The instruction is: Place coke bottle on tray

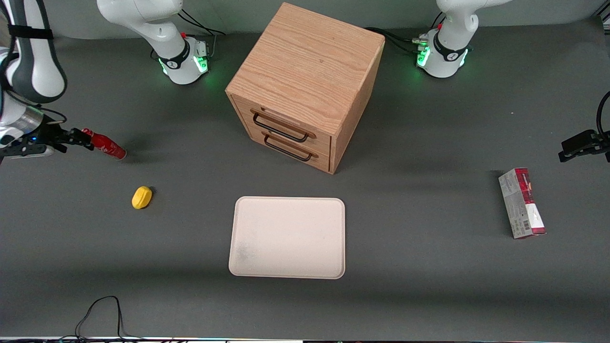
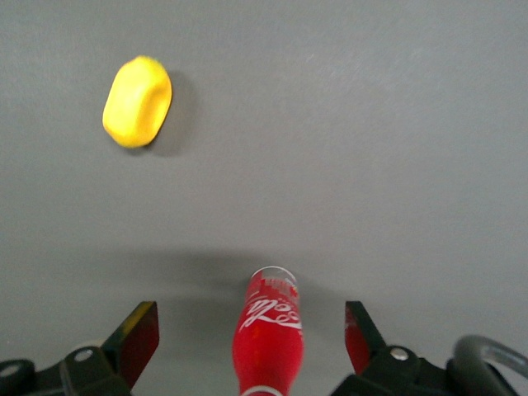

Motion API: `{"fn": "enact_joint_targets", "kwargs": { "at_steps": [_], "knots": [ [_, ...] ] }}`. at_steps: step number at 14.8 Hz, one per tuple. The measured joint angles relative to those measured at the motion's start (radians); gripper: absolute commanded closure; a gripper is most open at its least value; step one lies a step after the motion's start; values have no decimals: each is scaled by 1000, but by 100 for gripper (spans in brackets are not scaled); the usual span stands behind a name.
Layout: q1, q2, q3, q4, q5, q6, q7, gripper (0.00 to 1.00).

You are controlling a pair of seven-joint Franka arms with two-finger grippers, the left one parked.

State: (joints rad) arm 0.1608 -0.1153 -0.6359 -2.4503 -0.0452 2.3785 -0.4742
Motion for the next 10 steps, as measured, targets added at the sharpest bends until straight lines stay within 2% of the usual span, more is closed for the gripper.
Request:
{"fn": "enact_joint_targets", "kwargs": {
  "at_steps": [3,7,10],
  "knots": [
    [2,-11,-17,-90,-6,87,-20,0],
    [2,-15,-74,-108,-29,96,-70,0],
    [3,-17,-81,-116,-37,96,-71,1]
  ]
}}
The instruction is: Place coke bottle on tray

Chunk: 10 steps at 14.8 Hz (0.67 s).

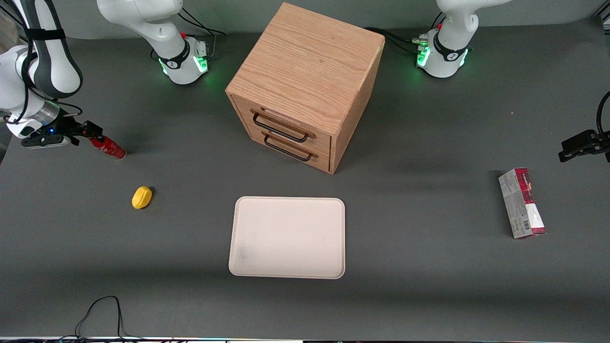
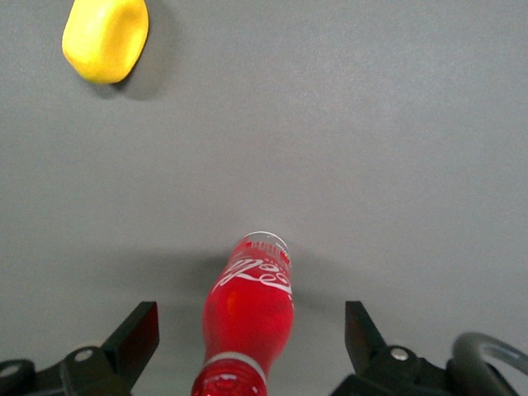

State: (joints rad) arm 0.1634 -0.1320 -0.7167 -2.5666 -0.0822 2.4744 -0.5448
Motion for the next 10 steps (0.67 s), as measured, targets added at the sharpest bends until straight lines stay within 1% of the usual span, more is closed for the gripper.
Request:
{"fn": "enact_joint_targets", "kwargs": {
  "at_steps": [1,2,3,4,7,8,10],
  "knots": [
    [0,0,0,-3,0,0,0,2],
    [0,0,-1,-6,0,0,0,10],
    [0,0,-1,-8,0,0,0,20],
    [0,0,-2,-10,0,0,0,41],
    [0,0,-4,-12,0,-1,0,97],
    [0,0,-7,-12,0,-2,0,100],
    [0,-5,-9,-12,0,-4,0,100]
  ]
}}
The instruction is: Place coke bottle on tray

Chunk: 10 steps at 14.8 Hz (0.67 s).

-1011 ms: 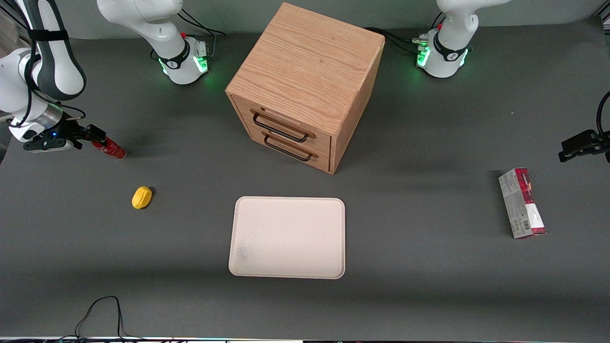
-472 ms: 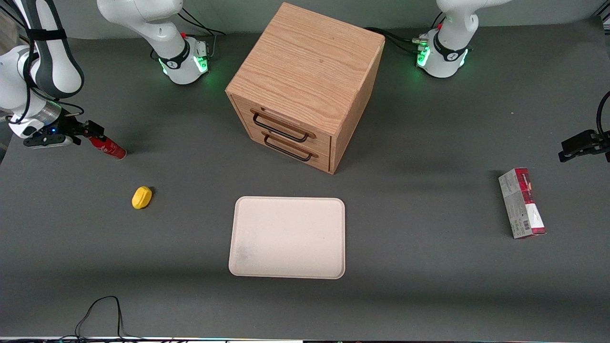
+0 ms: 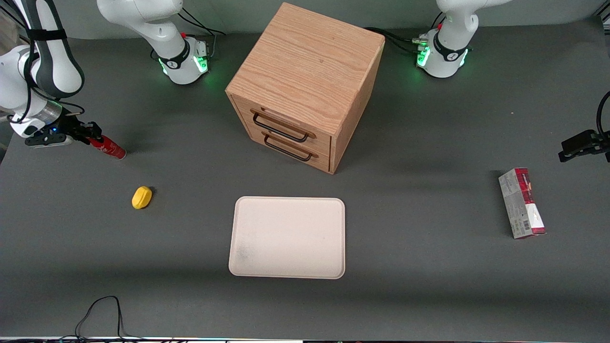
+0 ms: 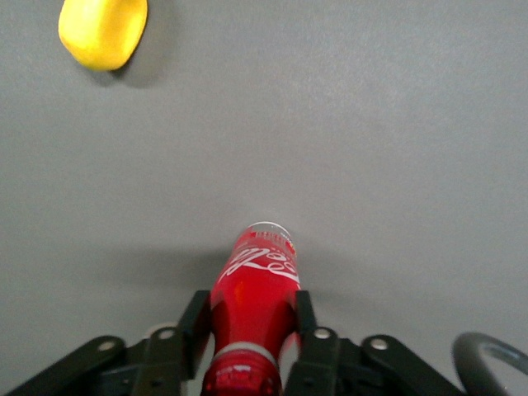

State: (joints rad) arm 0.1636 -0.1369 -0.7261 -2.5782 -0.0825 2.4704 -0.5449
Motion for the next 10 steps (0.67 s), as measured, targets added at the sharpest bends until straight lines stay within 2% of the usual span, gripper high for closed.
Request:
{"fn": "enact_joint_targets", "kwargs": {
  "at_steps": [5,7,10],
  "knots": [
    [0,-1,-1,21,0,-42,23,100],
    [1,0,13,90,0,-137,46,100],
    [3,12,84,231,0,-268,136,100]
  ]
}}
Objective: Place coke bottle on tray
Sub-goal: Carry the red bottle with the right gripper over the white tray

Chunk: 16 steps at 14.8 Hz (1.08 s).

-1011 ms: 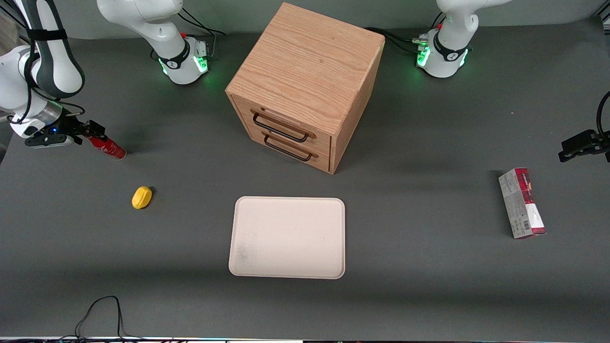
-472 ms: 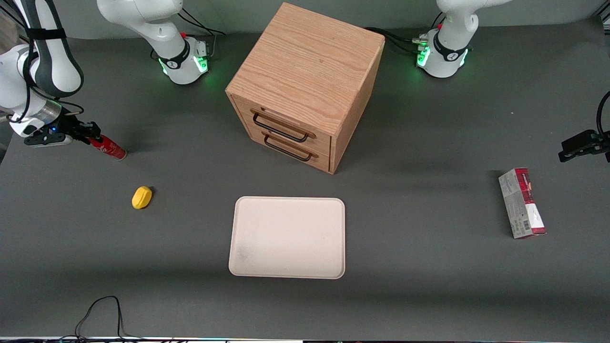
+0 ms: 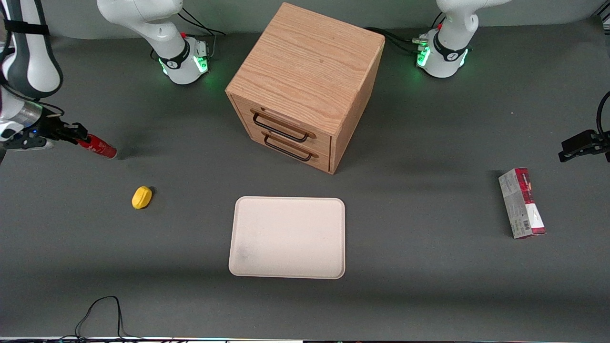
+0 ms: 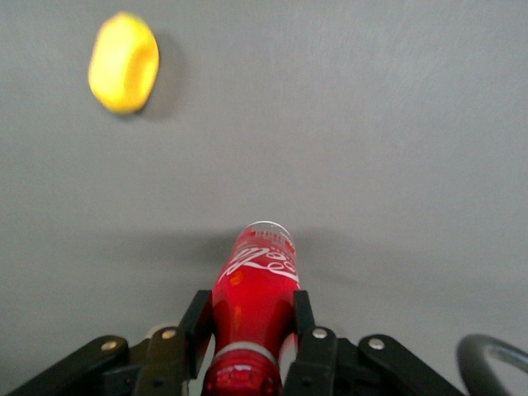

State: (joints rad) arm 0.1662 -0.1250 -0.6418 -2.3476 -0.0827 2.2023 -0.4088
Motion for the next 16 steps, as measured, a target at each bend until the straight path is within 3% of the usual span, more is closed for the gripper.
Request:
{"fn": "enact_joint_targets", "kwargs": {
  "at_steps": [4,11,16],
  "knots": [
    [6,59,171,198,0,-131,202,100],
    [14,308,416,799,81,-482,524,100],
    [20,560,638,1173,75,-537,834,100]
  ]
}}
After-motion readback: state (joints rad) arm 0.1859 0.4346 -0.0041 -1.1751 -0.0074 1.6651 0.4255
